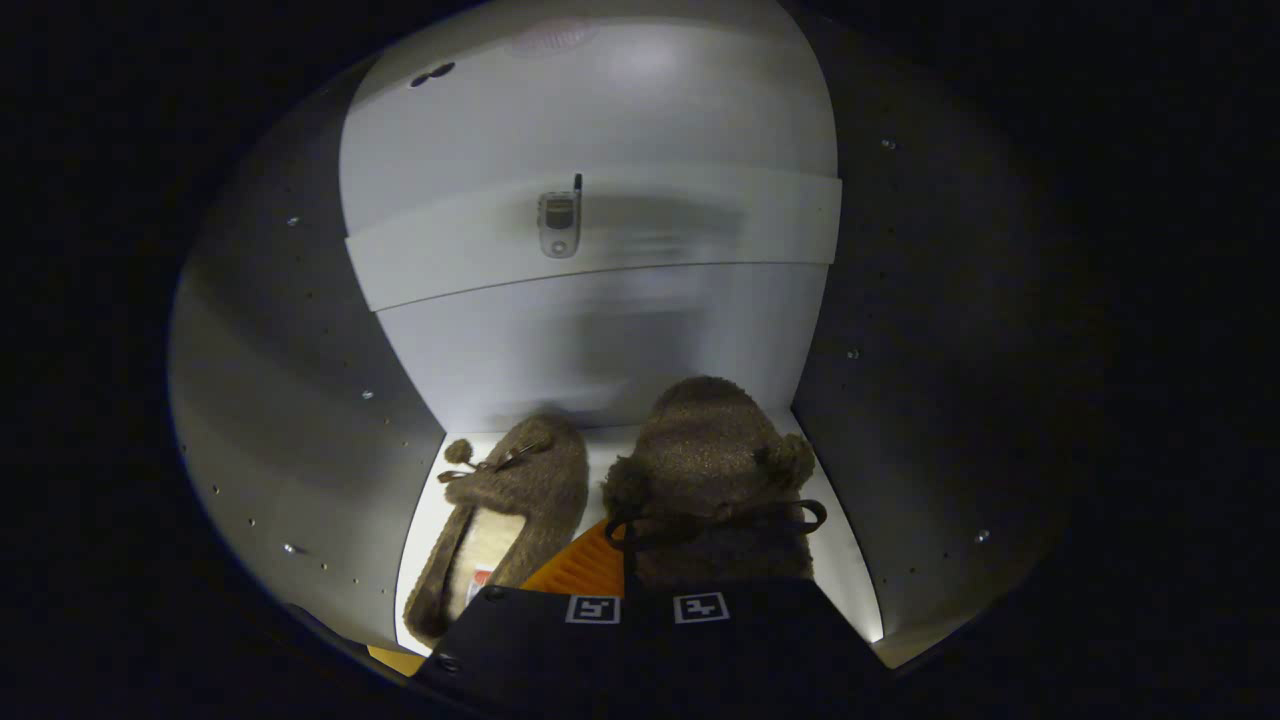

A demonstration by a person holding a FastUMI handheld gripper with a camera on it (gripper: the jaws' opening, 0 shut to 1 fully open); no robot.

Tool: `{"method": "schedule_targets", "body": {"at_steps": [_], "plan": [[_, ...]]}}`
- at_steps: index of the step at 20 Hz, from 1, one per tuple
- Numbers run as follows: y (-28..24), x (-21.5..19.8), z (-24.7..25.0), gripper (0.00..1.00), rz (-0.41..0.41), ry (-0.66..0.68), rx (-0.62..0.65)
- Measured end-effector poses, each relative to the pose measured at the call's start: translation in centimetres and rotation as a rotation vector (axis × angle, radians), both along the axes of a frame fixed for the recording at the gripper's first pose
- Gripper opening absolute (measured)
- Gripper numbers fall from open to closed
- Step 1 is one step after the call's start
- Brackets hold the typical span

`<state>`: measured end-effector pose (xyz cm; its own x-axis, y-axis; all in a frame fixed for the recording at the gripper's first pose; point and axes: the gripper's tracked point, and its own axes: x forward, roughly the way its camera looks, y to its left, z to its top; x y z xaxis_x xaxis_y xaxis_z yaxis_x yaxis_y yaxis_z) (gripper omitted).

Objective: Open the shoe cabinet door, grab the shoes and put them into the shoe cabinet, then close the shoe cabinet door.

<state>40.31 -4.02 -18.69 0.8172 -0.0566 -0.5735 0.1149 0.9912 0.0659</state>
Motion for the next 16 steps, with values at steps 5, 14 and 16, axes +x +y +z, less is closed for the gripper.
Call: {"method": "schedule_targets", "body": {"at_steps": [5,14,16], "plan": [[-1.3,1.6,-2.9,0.05,-0.002,0.119,0.038],[-0.5,0.9,-2.9,0.3,0.043,0.082,-0.03],[-0.2,0.0,-1.9,0.48,0.038,0.05,-0.044]]}}
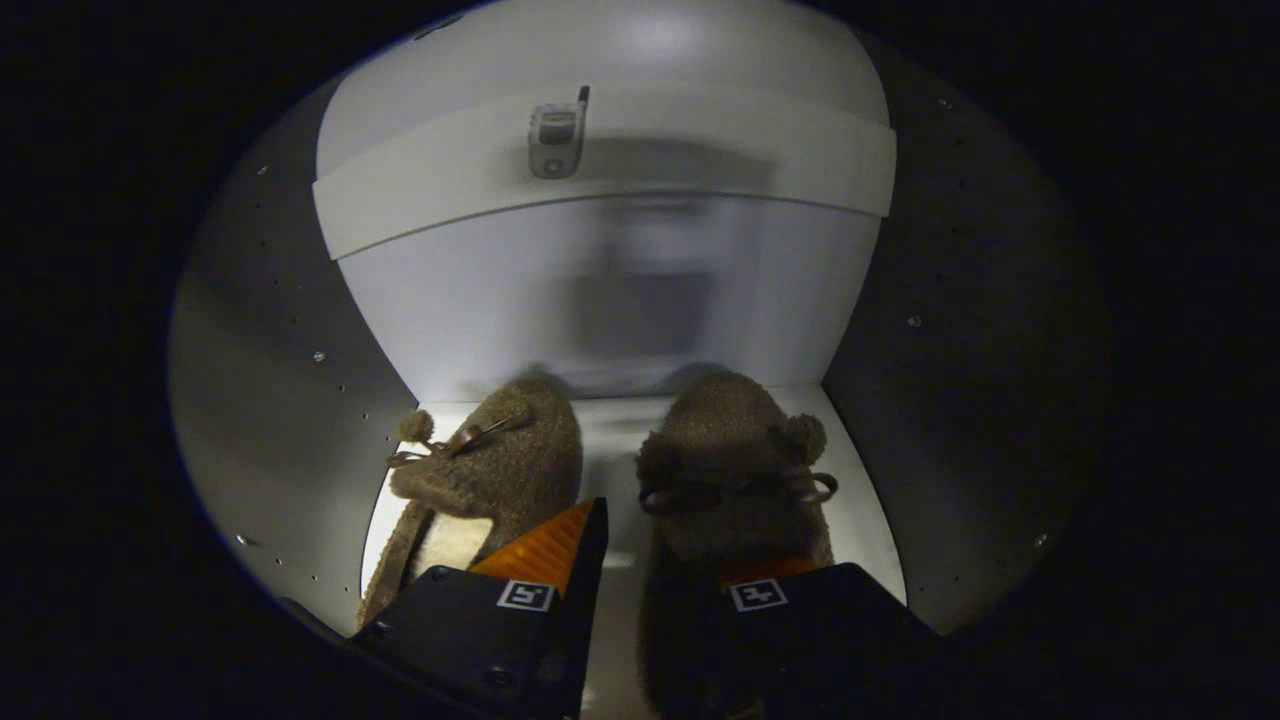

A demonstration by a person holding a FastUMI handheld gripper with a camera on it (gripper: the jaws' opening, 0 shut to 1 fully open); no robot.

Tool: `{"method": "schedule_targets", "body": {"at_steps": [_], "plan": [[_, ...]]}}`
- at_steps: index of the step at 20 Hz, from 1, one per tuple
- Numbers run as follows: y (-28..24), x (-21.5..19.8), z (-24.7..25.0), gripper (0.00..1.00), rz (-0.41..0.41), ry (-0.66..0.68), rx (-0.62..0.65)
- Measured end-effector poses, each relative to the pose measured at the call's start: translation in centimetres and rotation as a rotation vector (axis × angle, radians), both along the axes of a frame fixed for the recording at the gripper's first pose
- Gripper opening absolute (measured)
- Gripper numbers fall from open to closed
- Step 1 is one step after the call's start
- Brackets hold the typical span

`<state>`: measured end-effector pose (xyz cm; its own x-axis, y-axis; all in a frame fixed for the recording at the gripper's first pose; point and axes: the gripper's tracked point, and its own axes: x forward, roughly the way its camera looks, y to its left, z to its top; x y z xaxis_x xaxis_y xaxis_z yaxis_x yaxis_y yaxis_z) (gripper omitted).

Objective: Open the shoe cabinet door, grab the shoes and put them into the shoe cabinet, then close the shoe cabinet door.

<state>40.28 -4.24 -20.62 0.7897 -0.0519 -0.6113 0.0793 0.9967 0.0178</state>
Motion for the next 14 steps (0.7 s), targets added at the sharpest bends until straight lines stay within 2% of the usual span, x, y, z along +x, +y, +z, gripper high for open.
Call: {"method": "schedule_targets", "body": {"at_steps": [1,4,7,9,11,14], "plan": [[0.1,-0.7,1.0,0.51,-0.002,-0.03,0.004],[0.4,-3.0,4.0,0.83,0.0,-0.12,0.006],[1.5,-6.4,8.2,0.84,0.034,-0.238,-0.006],[2.9,-9.1,11.3,0.94,0.066,-0.325,-0.011],[4.4,-12.9,14.4,1.0,0.099,-0.405,-0.002],[6.0,-19.7,17.9,1.0,0.143,-0.515,0.005]]}}
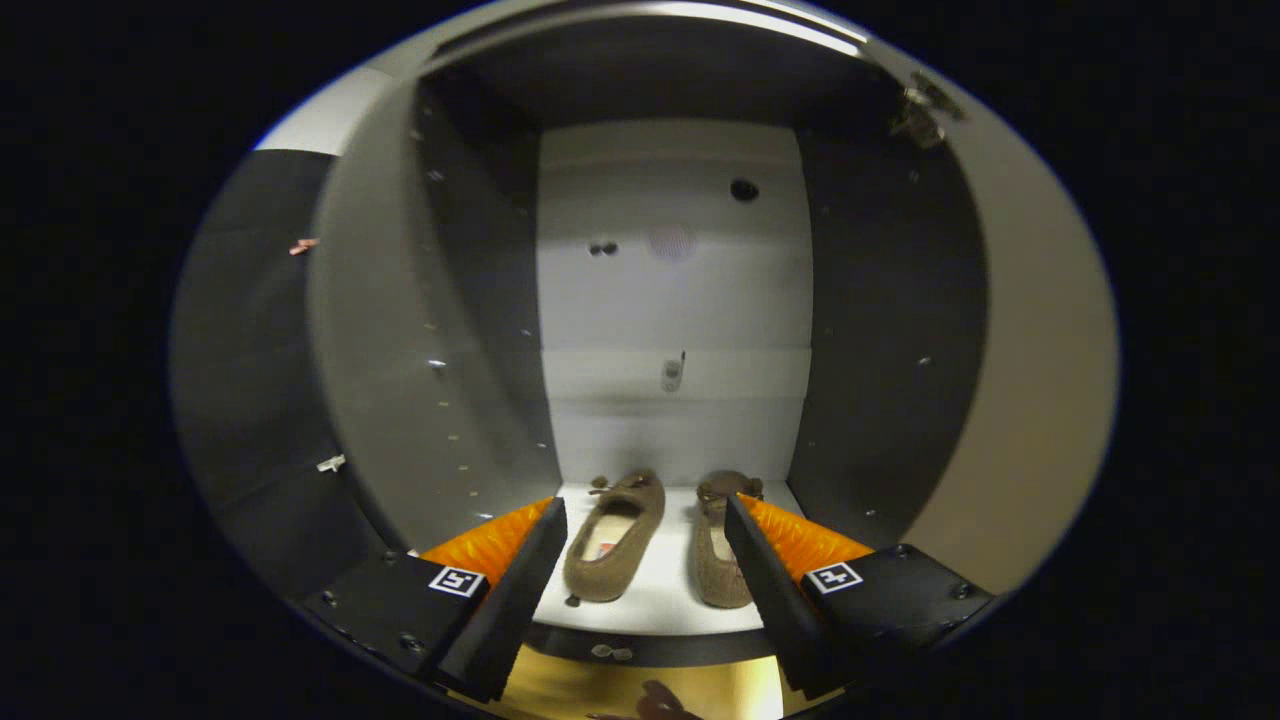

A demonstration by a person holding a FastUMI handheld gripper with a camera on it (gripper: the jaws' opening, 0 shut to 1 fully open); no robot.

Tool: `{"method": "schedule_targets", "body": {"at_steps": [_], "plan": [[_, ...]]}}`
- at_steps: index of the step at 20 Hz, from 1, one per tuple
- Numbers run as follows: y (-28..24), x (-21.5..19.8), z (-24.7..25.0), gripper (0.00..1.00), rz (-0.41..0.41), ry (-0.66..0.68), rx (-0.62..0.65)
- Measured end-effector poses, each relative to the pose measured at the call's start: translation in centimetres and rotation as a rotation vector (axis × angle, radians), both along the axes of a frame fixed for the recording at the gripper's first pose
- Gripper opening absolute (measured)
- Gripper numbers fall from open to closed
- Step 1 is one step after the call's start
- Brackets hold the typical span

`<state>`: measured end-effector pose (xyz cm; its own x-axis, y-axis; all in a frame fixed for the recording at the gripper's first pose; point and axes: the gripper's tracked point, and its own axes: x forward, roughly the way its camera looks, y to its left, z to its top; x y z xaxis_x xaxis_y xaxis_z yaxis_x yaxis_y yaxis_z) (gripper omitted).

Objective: Open the shoe cabinet door, grab the shoes and put them into the shoe cabinet, then close the shoe cabinet door.

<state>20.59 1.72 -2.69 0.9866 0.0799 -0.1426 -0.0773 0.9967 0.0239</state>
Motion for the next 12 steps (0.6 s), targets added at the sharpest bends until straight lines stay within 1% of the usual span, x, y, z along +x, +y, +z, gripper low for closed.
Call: {"method": "schedule_targets", "body": {"at_steps": [2,4,6,10,12], "plan": [[0.5,-4.8,2.0,1.0,0.016,-0.071,-0.002],[0.1,-9.1,3.1,0.98,0.005,-0.137,-0.004],[-1.1,-13.0,3.6,0.98,-0.022,-0.185,0.005],[-5.0,-21.0,6.6,0.98,-0.1,-0.278,0.041],[-6.8,-24.5,6.8,0.98,-0.117,-0.283,0.043]]}}
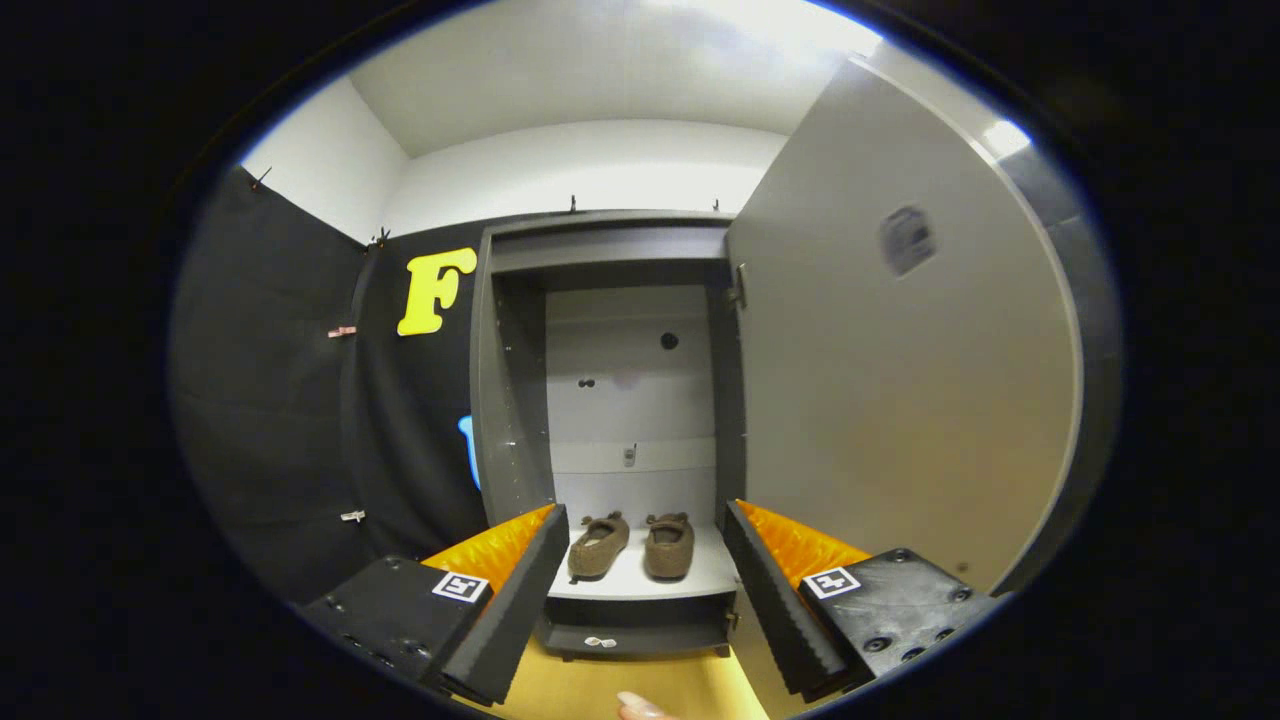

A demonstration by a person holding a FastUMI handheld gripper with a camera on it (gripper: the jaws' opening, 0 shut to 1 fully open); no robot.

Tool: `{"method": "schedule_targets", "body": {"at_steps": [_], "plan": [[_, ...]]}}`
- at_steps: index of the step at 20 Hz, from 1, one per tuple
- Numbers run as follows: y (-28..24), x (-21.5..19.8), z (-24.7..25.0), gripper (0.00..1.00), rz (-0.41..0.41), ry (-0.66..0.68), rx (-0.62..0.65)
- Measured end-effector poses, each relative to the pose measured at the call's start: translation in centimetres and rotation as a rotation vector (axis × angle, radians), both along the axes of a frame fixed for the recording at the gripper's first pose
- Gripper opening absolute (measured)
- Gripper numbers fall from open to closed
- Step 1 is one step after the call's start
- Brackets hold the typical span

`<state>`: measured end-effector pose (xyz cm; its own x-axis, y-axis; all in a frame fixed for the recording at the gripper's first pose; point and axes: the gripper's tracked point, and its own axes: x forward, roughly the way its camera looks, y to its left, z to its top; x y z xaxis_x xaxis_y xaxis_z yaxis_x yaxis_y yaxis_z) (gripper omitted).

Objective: Open the shoe cabinet door, grab the shoes and put them into the shoe cabinet, then close the shoe cabinet door.

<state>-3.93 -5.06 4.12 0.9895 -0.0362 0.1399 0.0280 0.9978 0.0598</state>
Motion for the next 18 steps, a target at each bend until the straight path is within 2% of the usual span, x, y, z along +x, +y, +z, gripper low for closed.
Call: {"method": "schedule_targets", "body": {"at_steps": [3,5,10,18], "plan": [[-3.1,-4.5,0.2,0.99,-0.04,0.002,0.02],[-4.6,-7.5,0.5,0.99,-0.039,0.001,0.037],[-10.2,-11.8,1.2,0.99,-0.073,-0.034,0.029],[-19.5,-10.9,-2.0,0.99,-0.131,0.072,0.068]]}}
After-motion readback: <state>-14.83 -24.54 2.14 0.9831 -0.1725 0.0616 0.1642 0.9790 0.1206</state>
